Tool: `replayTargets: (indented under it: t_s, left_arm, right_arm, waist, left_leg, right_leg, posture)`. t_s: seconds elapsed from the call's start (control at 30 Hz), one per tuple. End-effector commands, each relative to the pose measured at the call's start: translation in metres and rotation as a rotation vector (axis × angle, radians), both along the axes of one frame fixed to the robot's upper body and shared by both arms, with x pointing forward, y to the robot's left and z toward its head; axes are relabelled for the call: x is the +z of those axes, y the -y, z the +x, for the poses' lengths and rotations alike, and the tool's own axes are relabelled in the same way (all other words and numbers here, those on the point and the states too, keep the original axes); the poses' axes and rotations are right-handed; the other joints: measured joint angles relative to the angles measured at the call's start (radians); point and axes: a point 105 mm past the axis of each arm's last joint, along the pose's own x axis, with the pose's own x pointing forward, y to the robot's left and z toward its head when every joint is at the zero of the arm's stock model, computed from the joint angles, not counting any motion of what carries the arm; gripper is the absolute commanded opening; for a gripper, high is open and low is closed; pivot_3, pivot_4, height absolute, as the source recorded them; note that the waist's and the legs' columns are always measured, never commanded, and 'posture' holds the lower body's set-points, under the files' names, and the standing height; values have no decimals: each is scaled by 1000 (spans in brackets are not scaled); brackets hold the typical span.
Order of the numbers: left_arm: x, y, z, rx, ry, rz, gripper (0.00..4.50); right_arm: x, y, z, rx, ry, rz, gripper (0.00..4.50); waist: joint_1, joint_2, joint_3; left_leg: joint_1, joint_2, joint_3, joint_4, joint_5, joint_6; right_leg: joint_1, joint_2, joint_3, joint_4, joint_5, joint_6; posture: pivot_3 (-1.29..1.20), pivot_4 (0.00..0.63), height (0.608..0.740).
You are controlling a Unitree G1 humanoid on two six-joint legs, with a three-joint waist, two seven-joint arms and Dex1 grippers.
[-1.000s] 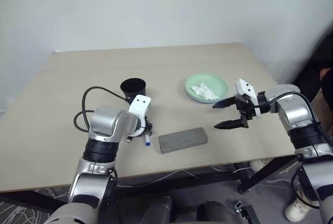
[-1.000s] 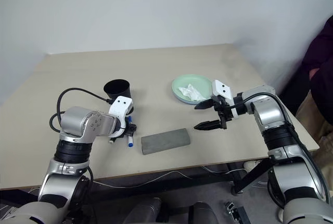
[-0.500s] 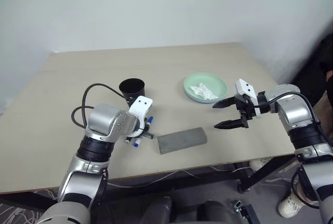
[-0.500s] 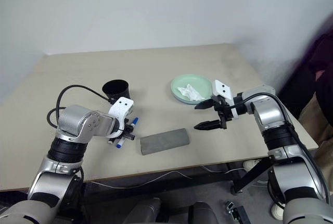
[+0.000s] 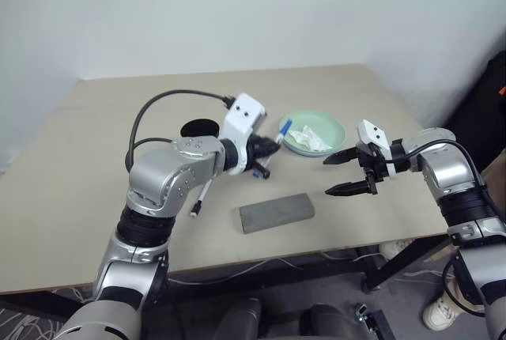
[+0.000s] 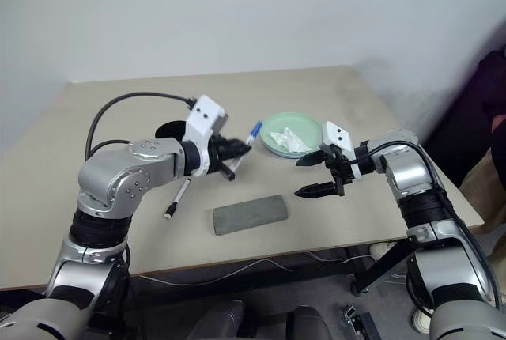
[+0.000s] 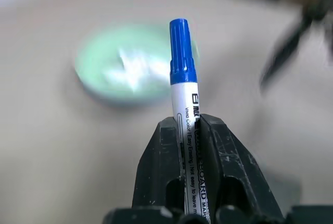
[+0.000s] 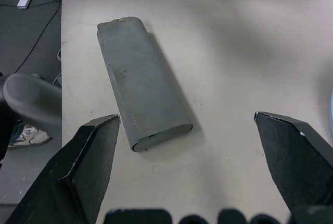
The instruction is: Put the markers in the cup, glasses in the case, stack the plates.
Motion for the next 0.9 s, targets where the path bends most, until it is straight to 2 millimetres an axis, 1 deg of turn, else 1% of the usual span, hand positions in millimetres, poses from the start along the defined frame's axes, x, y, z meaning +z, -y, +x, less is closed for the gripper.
replayTargets:
  t_s: [0.03, 0.13, 0.17, 0.23, 0.27, 0.4, 0.47, 0.7, 0.9]
  left_arm:
    - [36, -32, 25, 190, 187, -78, 86]
    - [57, -53, 36, 332, 405, -90, 86]
    - [61, -60, 39, 370, 452, -96, 86]
    - [62, -70, 43, 419, 492, -105, 86]
    - [61, -72, 44, 425, 498, -112, 86]
    - [51, -84, 47, 467, 506, -123, 86]
    - [44, -86, 47, 460, 510, -96, 86]
    - [13, -96, 46, 466, 454, -93, 86]
    - [2, -107, 47, 484, 448, -80, 86]
  right_arm:
    - [13, -2, 2, 7, 47, 15, 4500]
    - [14, -3, 2, 8, 46, 18, 4500]
    - [14, -3, 2, 8, 46, 18, 4500]
    - [14, -3, 2, 9, 45, 19, 4500]
    - [14, -3, 2, 9, 45, 19, 4500]
    - [14, -3, 2, 10, 45, 20, 4500]
    - [14, -3, 2, 11, 45, 21, 4500]
    - [13, -3, 0, 12, 41, 22, 4500]
    - [12, -2, -1, 11, 39, 20, 4500]
  waist:
    - [0, 0, 0]
    - [1, 0, 0]
    - [1, 0, 0]
    - [2, 0, 0]
    - [1, 0, 0]
    - [1, 0, 0]
    - [1, 0, 0]
    - [1, 0, 0]
    - [1, 0, 0]
  left_leg:
    - [0, 0, 0, 0, 0, 0]
    - [0, 0, 0, 0, 0, 0]
    - [0, 0, 0, 1, 0, 0]
    - [0, 0, 0, 1, 0, 0]
    - [0, 0, 0, 1, 0, 0]
    - [-1, 0, 0, 1, 0, 0]
    - [-1, 0, 0, 1, 0, 1]
    - [-1, 0, 0, 2, 0, 1]
    - [-1, 0, 0, 2, 0, 1]
  right_leg:
    - [0, 0, 0, 0, 0, 0]
    - [0, 0, 0, 0, 0, 0]
    - [0, 0, 0, 0, 0, 0]
    - [0, 0, 0, 0, 0, 0]
    - [0, 0, 0, -1, 0, 0]
    - [1, 0, 0, -1, 0, 0]
    - [0, 0, 0, -1, 0, 0]
    - [0, 0, -1, 0, 1, 0]
    - [1, 0, -1, 0, 1, 0]
  posture:
    - [0, 0, 727]
    - [0, 0, 727]
    - [0, 0, 727]
    - [0, 0, 727]
    - [0, 0, 727]
    - [0, 0, 727]
    - [0, 0, 727]
    - [0, 0, 727]
    - [0, 0, 727]
